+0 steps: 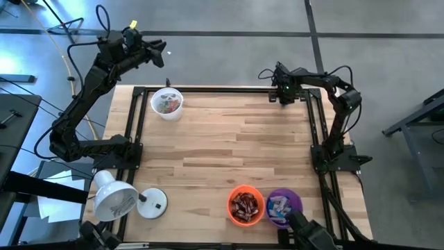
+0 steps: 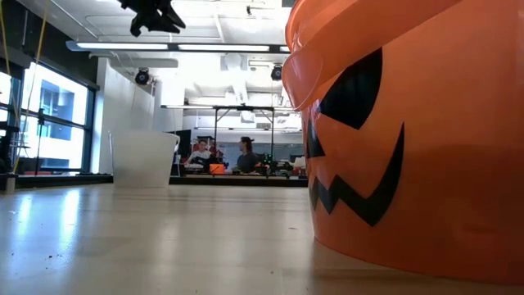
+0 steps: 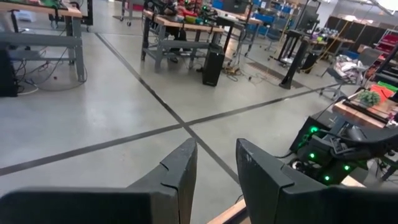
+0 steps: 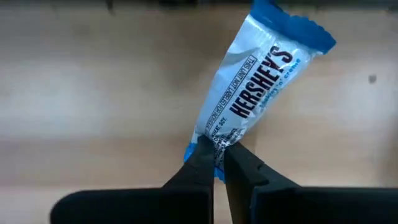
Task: Organize candy in baskets
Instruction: Put the white chocolate into the purple bucket
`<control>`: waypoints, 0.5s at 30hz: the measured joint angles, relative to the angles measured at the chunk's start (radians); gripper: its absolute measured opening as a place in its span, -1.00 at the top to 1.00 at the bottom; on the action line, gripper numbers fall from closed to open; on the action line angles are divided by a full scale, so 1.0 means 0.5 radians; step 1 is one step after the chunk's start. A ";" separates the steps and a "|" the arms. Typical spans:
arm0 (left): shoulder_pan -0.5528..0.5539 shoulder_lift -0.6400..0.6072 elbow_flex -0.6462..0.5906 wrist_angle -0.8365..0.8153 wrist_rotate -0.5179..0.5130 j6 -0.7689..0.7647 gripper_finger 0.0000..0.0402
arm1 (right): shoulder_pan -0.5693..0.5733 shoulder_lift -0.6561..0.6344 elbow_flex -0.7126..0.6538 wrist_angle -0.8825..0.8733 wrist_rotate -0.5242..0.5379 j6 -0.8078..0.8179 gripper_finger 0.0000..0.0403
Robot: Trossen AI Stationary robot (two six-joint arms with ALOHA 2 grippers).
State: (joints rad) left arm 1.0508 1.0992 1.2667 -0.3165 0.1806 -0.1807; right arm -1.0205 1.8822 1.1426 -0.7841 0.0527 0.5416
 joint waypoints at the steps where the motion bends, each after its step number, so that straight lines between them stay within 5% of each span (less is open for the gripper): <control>1: 0.000 0.000 0.000 -0.010 0.000 0.000 0.51 | 0.000 0.002 0.024 -0.050 -0.006 -0.011 0.98; 15: 0.000 0.000 0.000 -0.090 0.000 0.079 0.51 | 0.169 -0.142 0.344 -0.536 0.006 -0.103 0.99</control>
State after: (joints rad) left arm 1.0508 1.0992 1.2667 -0.3617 0.1806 -0.1414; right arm -0.9360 1.8109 1.3145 -1.0519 0.0559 0.4902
